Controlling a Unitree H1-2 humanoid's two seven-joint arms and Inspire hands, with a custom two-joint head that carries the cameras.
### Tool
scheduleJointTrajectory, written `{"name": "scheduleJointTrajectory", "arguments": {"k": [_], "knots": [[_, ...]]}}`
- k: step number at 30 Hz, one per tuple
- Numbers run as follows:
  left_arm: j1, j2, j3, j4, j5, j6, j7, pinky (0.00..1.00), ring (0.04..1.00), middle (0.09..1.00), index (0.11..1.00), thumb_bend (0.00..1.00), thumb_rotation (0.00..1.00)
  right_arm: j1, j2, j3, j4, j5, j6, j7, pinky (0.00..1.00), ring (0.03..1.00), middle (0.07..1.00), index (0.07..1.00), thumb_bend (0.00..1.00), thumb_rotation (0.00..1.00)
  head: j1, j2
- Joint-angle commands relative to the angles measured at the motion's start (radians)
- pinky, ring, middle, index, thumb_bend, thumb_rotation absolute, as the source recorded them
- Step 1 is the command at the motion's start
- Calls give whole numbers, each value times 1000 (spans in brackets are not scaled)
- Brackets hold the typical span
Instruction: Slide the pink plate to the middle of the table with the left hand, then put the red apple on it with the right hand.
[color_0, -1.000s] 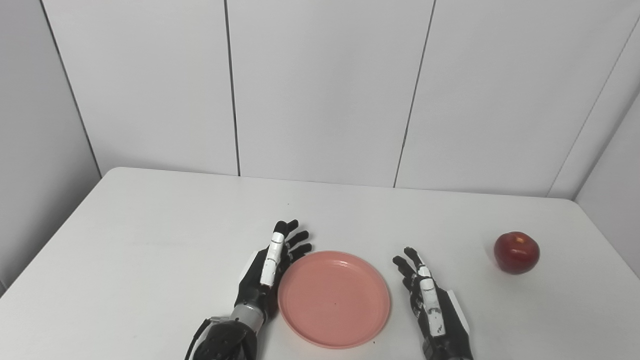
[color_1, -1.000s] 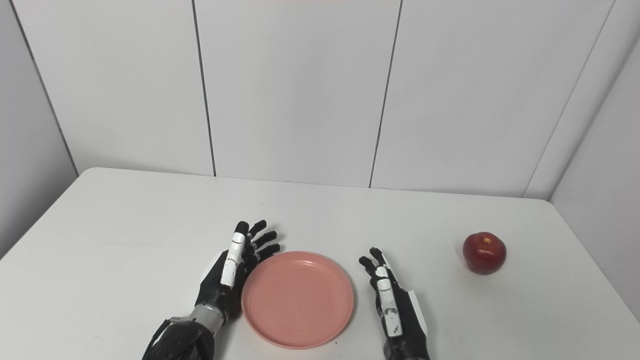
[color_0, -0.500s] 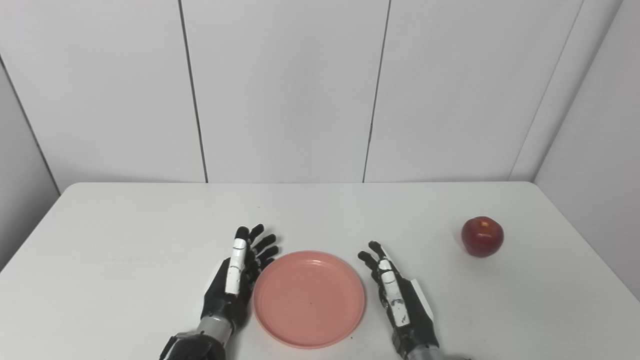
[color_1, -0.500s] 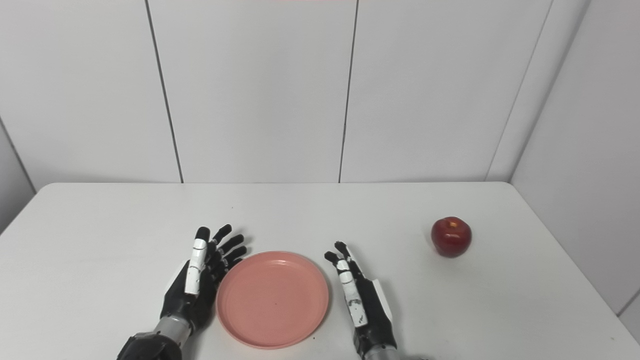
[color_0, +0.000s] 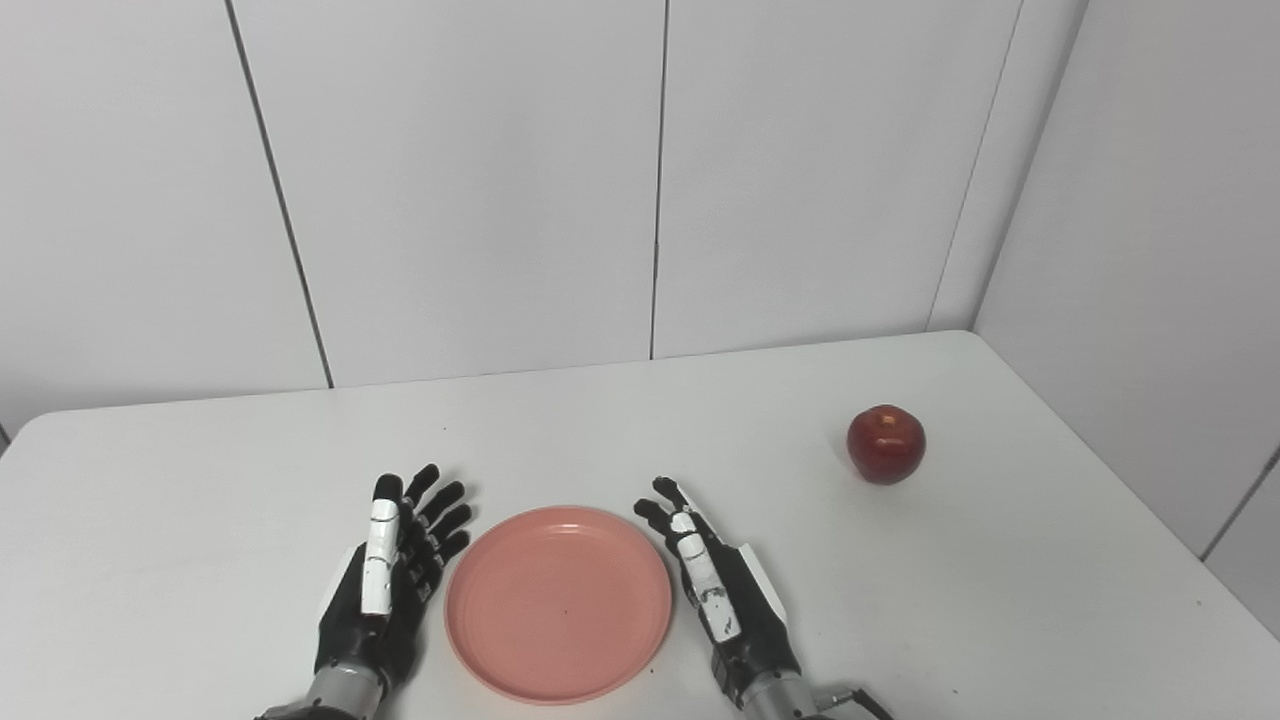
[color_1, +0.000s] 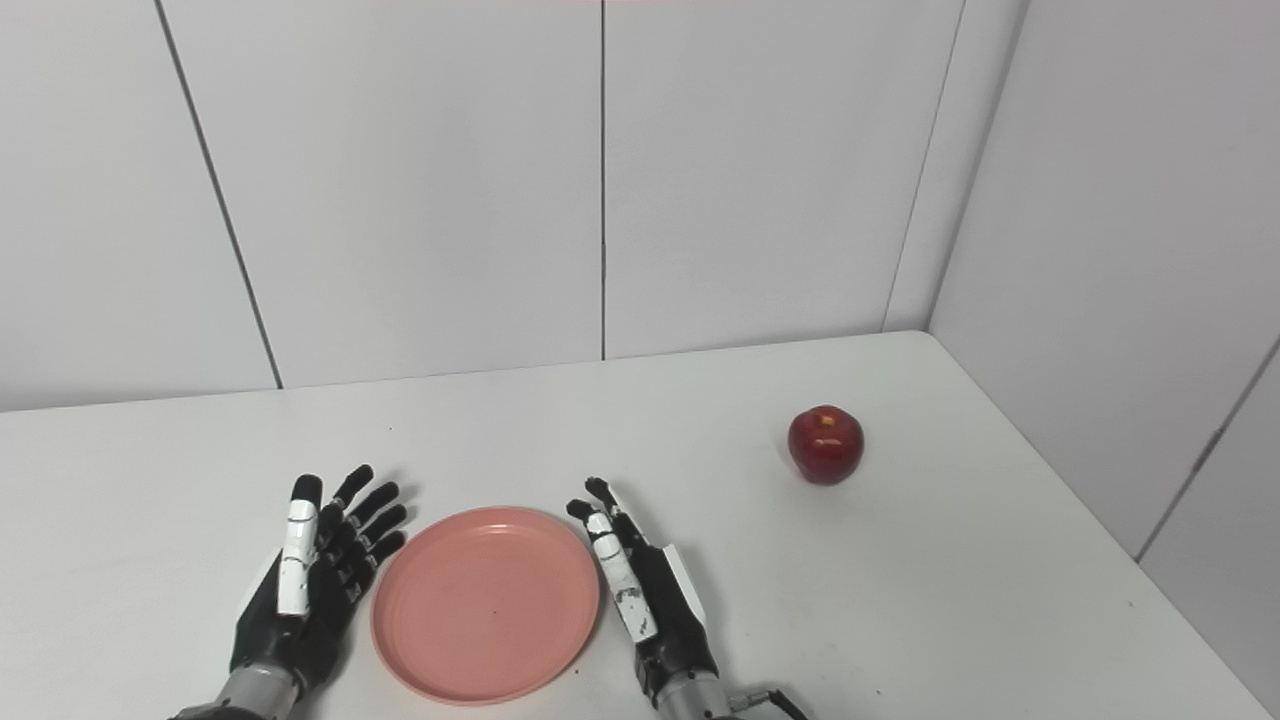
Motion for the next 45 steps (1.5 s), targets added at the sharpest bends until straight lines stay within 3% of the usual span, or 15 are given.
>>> {"name": "scheduleJointTrajectory", "arguments": {"k": [1, 20, 29, 33, 42, 45], "knots": [[4, 15, 7, 23, 0, 7, 1, 988, 909, 916, 935, 655, 1000, -23, 23, 21, 12, -3, -2, 16, 994, 940, 876, 935, 844, 1000, -4, 0], [0, 13, 19, 50, 4, -18, -11, 1000, 906, 916, 935, 669, 1000, -14, 22, 12, 19, -4, -16, 14, 1000, 942, 876, 937, 825, 1000, -9, -11], [-11, 9, 22, 84, -6, -38, -17, 1000, 911, 919, 933, 665, 1000, -14, 29, -39, 1, 24, -39, -16, 982, 948, 887, 954, 846, 1000, -12, -26], [-18, 12, 23, 95, 3, -44, -8, 994, 902, 909, 928, 668, 1000, -23, 40, -71, -53, 19, -54, -44, 911, 901, 852, 890, 860, 972, -15, -30], [-26, 17, 32, 116, 0, -59, -12, 969, 889, 899, 925, 665, 1000, -82, -9, -103, -143, -106, -92, -94, 853, 866, 845, 848, 761, 951, -23, -41], [-26, 16, 34, 115, -1, -57, -10, 968, 888, 897, 918, 655, 1000, -125, -46, -121, -136, -164, -103, -116, 805, 856, 844, 850, 785, 932, -25, -44]]}}
